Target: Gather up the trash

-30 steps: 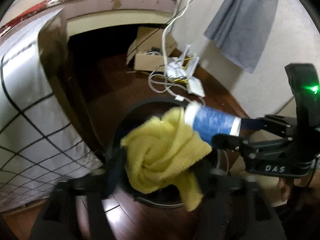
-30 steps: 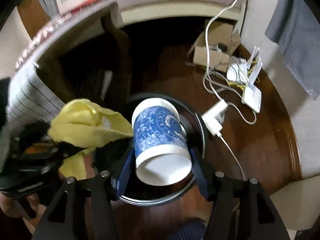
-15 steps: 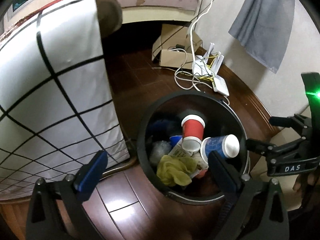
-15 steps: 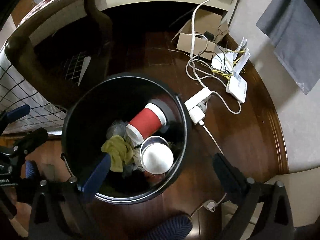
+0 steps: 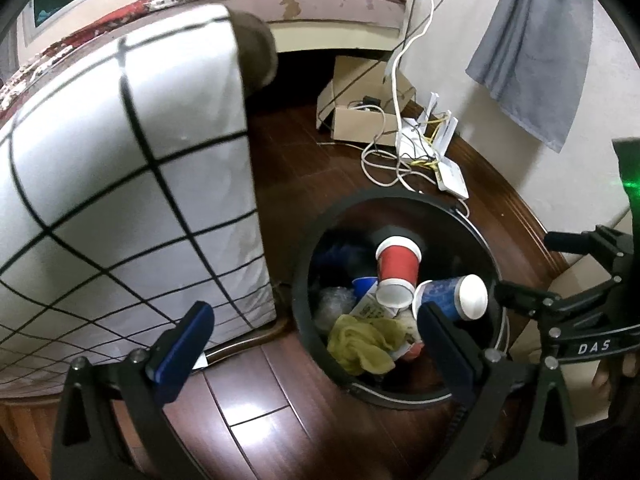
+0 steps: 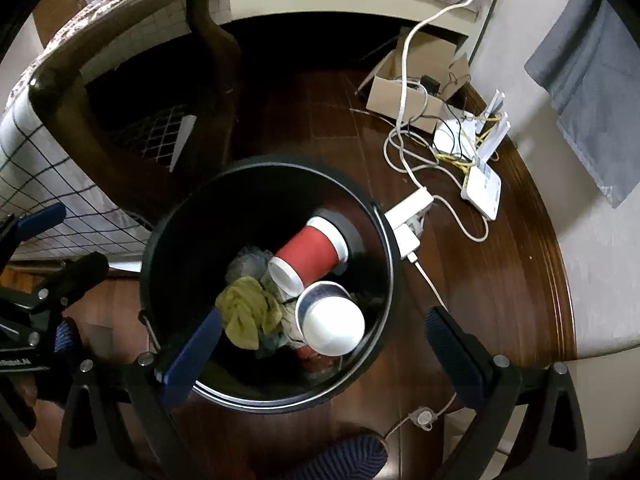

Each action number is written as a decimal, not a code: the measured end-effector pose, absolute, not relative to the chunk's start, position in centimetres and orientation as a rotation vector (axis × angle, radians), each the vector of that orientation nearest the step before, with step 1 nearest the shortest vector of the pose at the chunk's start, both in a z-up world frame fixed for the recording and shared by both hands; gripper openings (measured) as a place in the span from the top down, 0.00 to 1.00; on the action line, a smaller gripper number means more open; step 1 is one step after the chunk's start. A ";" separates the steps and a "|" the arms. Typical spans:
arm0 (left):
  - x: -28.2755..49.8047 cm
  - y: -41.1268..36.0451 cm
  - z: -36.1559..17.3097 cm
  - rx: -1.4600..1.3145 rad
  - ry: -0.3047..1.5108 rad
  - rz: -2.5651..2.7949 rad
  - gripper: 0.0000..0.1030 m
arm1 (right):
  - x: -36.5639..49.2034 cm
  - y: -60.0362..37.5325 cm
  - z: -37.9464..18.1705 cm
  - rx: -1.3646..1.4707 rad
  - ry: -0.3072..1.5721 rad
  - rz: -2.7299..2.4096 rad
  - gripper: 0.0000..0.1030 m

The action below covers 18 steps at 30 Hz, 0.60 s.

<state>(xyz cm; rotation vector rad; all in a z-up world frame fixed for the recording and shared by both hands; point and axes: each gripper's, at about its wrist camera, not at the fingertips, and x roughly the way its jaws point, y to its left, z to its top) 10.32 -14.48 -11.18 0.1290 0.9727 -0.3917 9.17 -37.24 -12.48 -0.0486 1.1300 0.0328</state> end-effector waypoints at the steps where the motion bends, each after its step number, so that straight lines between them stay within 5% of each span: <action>1: 10.3 -14.4 -11.0 0.130 0.968 -0.388 0.01 | 9.1 -37.1 -12.2 -0.050 1.123 0.037 0.01; 18: 8.7 -12.8 -7.5 0.142 0.911 -0.344 0.01 | 7.6 -34.8 -8.0 -0.060 1.040 0.077 0.01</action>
